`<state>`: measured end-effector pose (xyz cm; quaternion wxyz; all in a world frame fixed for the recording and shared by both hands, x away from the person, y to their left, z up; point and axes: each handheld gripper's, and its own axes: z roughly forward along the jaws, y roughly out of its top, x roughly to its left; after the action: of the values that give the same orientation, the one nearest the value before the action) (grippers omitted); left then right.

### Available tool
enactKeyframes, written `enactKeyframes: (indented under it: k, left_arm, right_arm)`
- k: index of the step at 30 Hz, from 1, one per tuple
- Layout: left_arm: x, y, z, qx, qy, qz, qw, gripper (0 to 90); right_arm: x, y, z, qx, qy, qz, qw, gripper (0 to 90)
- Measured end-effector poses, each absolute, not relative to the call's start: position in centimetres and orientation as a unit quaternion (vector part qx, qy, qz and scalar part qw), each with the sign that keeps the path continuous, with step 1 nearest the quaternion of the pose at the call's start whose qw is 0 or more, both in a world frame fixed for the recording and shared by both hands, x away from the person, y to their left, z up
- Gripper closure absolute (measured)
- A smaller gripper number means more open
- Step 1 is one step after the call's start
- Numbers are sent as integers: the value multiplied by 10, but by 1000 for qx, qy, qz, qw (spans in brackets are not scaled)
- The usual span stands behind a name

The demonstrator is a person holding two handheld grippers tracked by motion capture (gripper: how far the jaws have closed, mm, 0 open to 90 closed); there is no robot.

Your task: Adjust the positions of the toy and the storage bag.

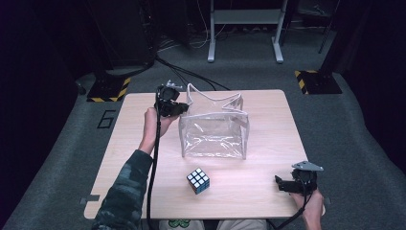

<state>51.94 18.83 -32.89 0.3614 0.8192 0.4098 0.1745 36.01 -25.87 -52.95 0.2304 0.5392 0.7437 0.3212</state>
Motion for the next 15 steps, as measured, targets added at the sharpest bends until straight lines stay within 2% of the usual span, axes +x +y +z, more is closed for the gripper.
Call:
enactKeyframes:
  k: [15]
  left_arm:
    - [507, 199, -328, 807, 434, 177, 358, 838]
  right_arm:
    - [360, -259, -530, 540, 743, 321, 231, 40]
